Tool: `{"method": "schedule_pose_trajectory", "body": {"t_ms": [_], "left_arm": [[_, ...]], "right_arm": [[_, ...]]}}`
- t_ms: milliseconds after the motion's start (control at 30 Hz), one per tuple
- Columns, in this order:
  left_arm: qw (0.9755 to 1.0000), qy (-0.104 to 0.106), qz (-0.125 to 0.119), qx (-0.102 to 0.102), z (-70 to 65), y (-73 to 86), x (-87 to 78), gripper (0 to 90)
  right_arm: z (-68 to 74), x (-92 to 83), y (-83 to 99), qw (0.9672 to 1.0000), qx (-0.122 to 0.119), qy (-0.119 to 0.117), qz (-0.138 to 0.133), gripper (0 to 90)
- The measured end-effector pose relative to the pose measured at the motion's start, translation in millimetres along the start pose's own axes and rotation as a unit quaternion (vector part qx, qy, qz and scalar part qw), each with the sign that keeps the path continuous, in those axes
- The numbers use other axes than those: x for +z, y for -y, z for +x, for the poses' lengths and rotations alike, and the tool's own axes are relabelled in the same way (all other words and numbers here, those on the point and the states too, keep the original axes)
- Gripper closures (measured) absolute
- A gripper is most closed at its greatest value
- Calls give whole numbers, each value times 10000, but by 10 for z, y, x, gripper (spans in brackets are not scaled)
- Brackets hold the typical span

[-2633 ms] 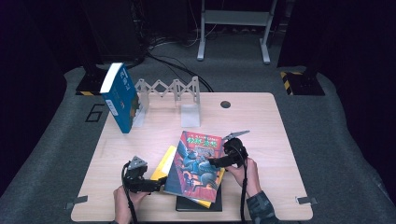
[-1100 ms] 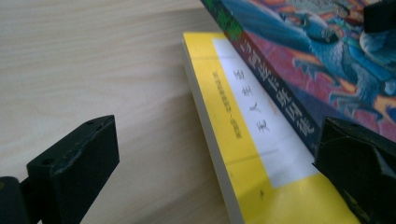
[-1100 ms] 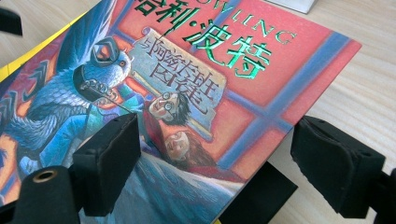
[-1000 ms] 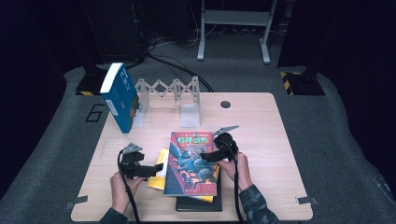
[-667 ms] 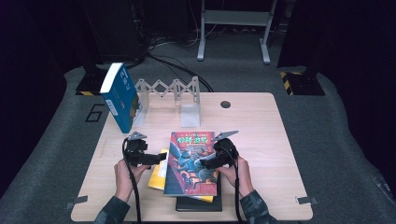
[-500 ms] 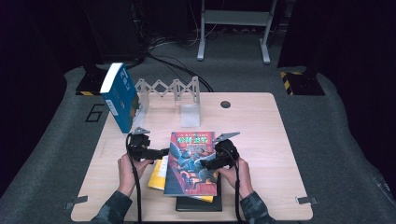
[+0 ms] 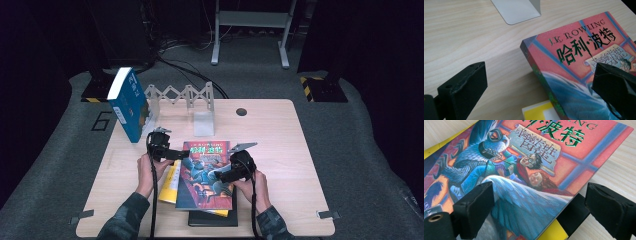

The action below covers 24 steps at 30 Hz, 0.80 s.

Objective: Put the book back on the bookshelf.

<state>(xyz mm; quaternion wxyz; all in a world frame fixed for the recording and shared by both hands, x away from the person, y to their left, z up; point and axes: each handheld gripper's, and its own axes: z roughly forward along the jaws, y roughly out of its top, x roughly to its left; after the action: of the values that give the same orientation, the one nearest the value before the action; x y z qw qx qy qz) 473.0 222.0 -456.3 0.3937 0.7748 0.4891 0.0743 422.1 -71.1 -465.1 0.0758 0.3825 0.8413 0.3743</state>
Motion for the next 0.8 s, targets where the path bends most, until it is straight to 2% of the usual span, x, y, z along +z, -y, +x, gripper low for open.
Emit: {"method": "schedule_pose_trajectory", "body": {"t_ms": [67,333,533,800], "left_arm": [[10000,11,57,11,-15,-25,45,0],[9997,36,248,32,-51,-63,202,0],[9993,57,356,28,-48,-69,296,0],[9988,218,406,-143,-38,-62,353,0]], "right_arm": [[-7,-8,-4,10000,-14,-38,65,94],[-7,3,-8,10000,-1,-90,35,95],[-10,16,-20,9999,-88,-56,5,95],[-4,35,-42,9999,-53,-81,49,95]]}}
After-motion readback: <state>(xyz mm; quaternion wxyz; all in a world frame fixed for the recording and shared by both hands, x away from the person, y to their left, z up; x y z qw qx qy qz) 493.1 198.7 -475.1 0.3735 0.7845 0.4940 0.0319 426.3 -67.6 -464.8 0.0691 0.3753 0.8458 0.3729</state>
